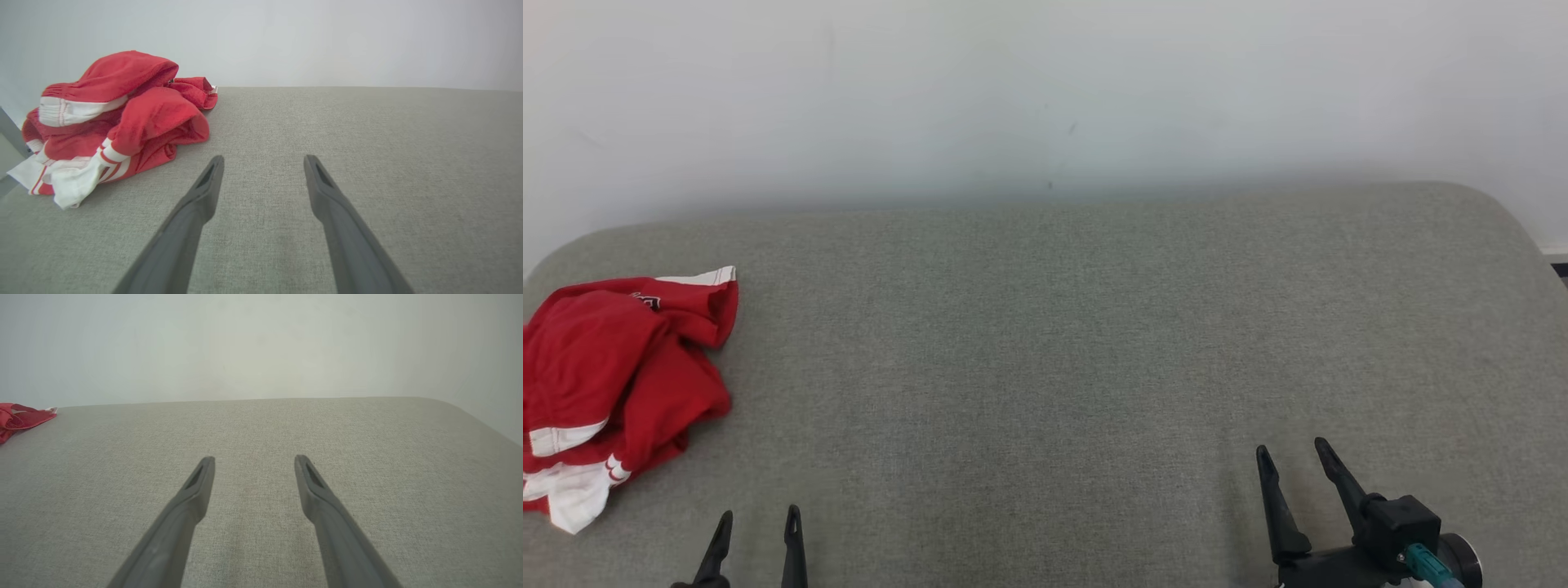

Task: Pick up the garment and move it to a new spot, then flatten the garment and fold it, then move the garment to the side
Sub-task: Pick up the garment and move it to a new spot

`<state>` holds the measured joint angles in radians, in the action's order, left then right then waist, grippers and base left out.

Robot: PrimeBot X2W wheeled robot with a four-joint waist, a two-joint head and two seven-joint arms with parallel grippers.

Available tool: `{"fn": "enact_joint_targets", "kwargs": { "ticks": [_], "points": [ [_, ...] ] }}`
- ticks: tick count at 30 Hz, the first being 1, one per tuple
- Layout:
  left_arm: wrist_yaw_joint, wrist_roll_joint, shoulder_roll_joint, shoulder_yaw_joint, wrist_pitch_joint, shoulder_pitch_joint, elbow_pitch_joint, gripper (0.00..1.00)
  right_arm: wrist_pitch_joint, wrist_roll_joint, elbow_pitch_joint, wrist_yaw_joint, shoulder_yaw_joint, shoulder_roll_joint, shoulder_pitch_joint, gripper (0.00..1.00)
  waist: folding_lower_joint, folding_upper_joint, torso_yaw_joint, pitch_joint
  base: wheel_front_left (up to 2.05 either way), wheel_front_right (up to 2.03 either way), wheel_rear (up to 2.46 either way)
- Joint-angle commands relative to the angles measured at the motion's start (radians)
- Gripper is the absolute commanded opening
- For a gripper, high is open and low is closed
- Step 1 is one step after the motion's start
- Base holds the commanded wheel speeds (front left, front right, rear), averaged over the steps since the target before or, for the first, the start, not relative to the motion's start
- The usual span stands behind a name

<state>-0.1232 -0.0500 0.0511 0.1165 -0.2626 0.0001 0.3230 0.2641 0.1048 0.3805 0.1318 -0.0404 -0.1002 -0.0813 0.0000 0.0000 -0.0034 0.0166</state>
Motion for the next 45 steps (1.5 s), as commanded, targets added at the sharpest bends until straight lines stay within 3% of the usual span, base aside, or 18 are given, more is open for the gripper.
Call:
{"fn": "enact_joint_targets", "kwargs": {
  "ticks": [1, 10, 29, 45],
  "points": [
    [0.003, 0.0, 0.0, 0.003, -0.003, 0.016, 0.002, 1.0, 0.0, 0.004, 0.001, -0.002, -0.004, 0.001, 0.008, 1.0, 0.0, 0.0, 0.019, 0.001, 0.0, 0.0, 0.0],
    [0.007, 0.001, 0.0, 0.036, -0.003, 0.014, 0.005, 1.0, 0.001, 0.008, 0.002, -0.002, -0.059, 0.012, -0.006, 1.0, 0.0, 0.0, 0.14, 0.018, 0.0, 0.0, 0.0],
    [0.014, -0.001, -0.001, 0.09, -0.003, 0.034, -0.002, 1.0, 0.001, 0.019, 0.007, -0.002, -0.092, 0.02, -0.029, 1.0, 0.0, 0.0, 0.531, 0.021, 0.0, 0.0, 0.0],
    [0.07, -0.078, -0.001, 0.152, -0.003, 0.107, -0.087, 1.0, 0.0, 0.051, 0.074, -0.002, -0.221, 0.005, -0.148, 1.0, 0.0, 0.0, 0.563, 0.078, 0.0, 0.0, 0.0]
  ]
}}
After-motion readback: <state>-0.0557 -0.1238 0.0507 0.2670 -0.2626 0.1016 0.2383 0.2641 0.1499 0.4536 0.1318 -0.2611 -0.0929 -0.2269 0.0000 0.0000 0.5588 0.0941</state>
